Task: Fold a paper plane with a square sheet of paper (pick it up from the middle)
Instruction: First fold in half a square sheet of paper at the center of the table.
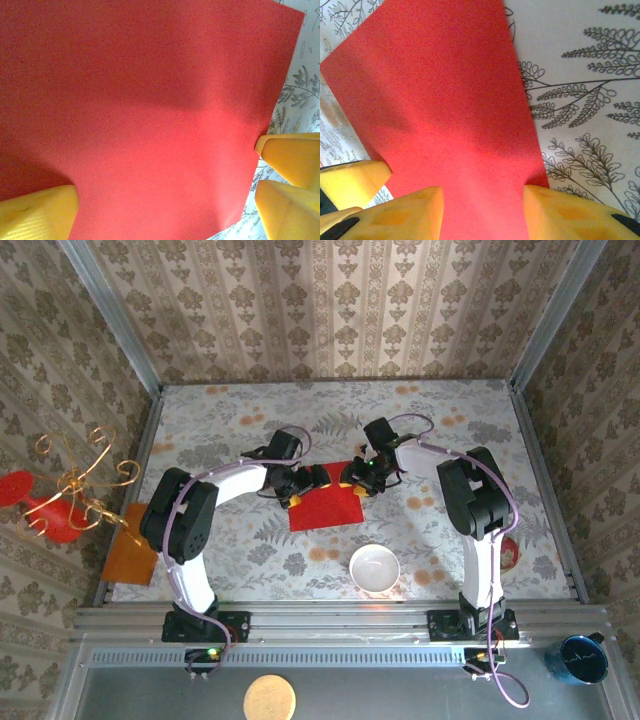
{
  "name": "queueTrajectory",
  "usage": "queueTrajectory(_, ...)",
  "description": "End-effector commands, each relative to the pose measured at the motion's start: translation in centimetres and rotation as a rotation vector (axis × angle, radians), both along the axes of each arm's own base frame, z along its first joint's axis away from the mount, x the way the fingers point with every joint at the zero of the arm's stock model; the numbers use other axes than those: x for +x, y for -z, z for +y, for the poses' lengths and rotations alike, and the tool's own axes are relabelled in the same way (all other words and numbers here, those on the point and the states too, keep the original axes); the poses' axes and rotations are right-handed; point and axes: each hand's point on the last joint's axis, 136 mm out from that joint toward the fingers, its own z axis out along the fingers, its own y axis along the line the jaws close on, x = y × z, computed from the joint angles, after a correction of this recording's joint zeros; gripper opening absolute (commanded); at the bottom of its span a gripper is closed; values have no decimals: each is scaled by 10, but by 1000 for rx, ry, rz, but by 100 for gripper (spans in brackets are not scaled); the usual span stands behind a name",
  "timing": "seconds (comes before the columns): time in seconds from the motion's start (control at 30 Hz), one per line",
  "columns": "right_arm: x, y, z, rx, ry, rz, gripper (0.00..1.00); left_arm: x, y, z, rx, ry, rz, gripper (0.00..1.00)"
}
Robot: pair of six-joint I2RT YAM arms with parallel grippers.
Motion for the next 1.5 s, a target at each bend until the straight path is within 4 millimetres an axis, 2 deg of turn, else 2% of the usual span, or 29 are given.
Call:
queueTrajectory(0.0, -10, 21, -1, -16, -17, 59, 47, -2, 16, 10, 23, -66, 25, 95)
queueTrajectory(0.17, -13, 28, 2, 3, -6, 75, 45, -7, 29, 15, 10, -99, 54, 96)
queueTrajectory(0.4, -12, 27, 18, 47, -11, 79, 40, -9, 30, 20, 32, -96, 58, 95)
queueTrajectory(0.67, -12, 28, 39, 93, -29, 80, 32, -15, 35, 26, 68, -82, 73, 89)
queueTrajectory(1.0, -13, 24, 53, 133, -50, 80, 31, -19, 40, 32, 114, -62, 92, 79)
queueTrajectory(1.13, -3, 7, 41, 130, -33, 21, 31, -17, 36, 34, 125, -55, 71, 68)
queueTrajectory(1.23, 10, -20, 24, 150, 1, -64, 33, -9, 21, 35, 109, -43, 20, 55)
queueTrajectory(1.33, 22, -49, 3, 172, 34, -155, 37, 2, -4, 32, 61, -24, -62, 44)
queueTrajectory(1.47, 29, -80, -20, 198, 54, -264, 43, 15, -48, 26, -41, 4, -183, 36)
